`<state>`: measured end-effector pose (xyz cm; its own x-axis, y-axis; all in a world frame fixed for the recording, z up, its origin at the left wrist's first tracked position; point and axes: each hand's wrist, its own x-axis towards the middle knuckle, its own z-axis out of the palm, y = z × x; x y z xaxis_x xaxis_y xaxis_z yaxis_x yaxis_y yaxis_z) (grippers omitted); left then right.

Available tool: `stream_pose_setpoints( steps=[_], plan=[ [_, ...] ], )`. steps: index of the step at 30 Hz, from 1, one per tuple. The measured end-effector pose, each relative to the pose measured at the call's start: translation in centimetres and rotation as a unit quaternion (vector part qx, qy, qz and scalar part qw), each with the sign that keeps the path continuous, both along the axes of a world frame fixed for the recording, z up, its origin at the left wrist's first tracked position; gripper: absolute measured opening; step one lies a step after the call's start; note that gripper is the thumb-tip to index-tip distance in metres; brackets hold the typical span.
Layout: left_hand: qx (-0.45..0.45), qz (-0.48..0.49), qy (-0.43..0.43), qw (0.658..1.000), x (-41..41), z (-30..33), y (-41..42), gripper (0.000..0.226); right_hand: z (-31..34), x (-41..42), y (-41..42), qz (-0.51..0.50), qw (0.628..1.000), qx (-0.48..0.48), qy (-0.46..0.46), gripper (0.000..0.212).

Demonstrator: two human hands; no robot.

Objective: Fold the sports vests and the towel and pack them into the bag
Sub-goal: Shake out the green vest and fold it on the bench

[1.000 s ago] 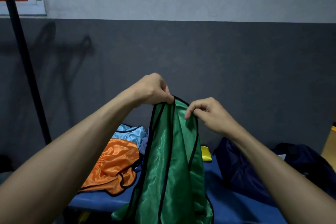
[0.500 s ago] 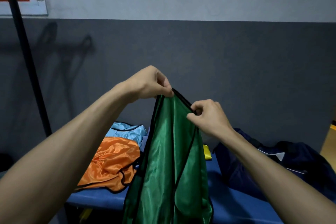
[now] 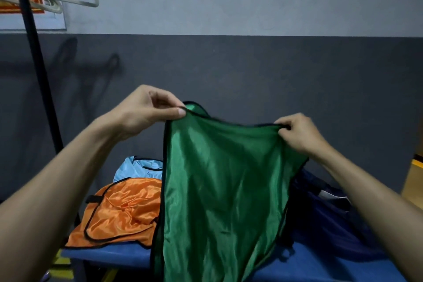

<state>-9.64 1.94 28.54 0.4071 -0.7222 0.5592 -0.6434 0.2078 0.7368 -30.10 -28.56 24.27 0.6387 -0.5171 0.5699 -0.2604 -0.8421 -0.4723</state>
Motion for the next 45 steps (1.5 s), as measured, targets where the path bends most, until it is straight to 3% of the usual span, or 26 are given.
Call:
stream_pose_setpoints(
  steps=[2, 5, 6, 9, 12, 20, 28, 30, 33, 36, 42, 45],
  plan=[
    [0.036, 0.017, -0.067, 0.997, -0.4, -0.4, -0.7, 0.011, -2.1, 1.1, 0.8, 0.087, 0.993, 0.033, 0.076, 0.037],
    [0.11, 0.006, -0.129, 0.986, -0.9, -0.4, -1.9, 0.012, -4.6, 2.1, 3.0, 0.224, 0.937, 0.126, 0.238, 0.026],
    [0.133, 0.002, -0.15, 0.98, -1.1, -0.3, -2.3, 0.012, -5.0, 2.4, 3.9, 0.252, 0.925, 0.14, 0.246, 0.024],
    [0.172, 0.007, -0.209, 0.963, -1.5, 0.0, -3.1, 0.012, -4.8, 3.7, 6.9, 0.329, 0.927, 0.175, 0.049, 0.018],
    [0.185, 0.0, -0.227, 0.956, -1.8, 0.1, -3.6, 0.01, -3.6, 5.1, 8.9, 0.336, 0.92, 0.157, -0.131, 0.02],
    [0.215, -0.011, -0.224, 0.95, -1.7, 0.3, -4.2, 0.009, -4.3, 6.7, 8.9, 0.412, 0.88, 0.205, -0.119, 0.029],
    [0.215, 0.078, -0.193, 0.954, -1.8, -0.2, -4.6, 0.004, -4.3, 5.1, 8.8, 0.375, 0.896, 0.225, -0.068, 0.006],
    [0.202, 0.113, -0.187, 0.955, -2.0, -0.6, -5.2, 0.006, -4.6, 4.9, 9.1, 0.332, 0.928, 0.164, -0.045, 0.021],
    [0.193, 0.139, -0.18, 0.954, -2.3, -1.1, -5.9, 0.008, -5.5, 5.3, 9.6, 0.249, 0.964, 0.08, -0.053, 0.026],
    [0.175, 0.154, -0.171, 0.957, -2.2, -1.2, -5.9, 0.008, -6.1, 5.2, 9.5, 0.215, 0.972, 0.073, -0.065, 0.023],
    [0.133, 0.184, -0.164, 0.96, -1.2, -1.3, -4.8, 0.008, -7.8, 4.1, 7.7, 0.185, 0.98, 0.057, -0.041, 0.046],
    [0.14, 0.178, -0.164, 0.96, -0.9, -1.7, -4.5, 0.006, -8.7, 3.8, 6.9, 0.175, 0.983, 0.051, -0.025, 0.041]
  ],
)
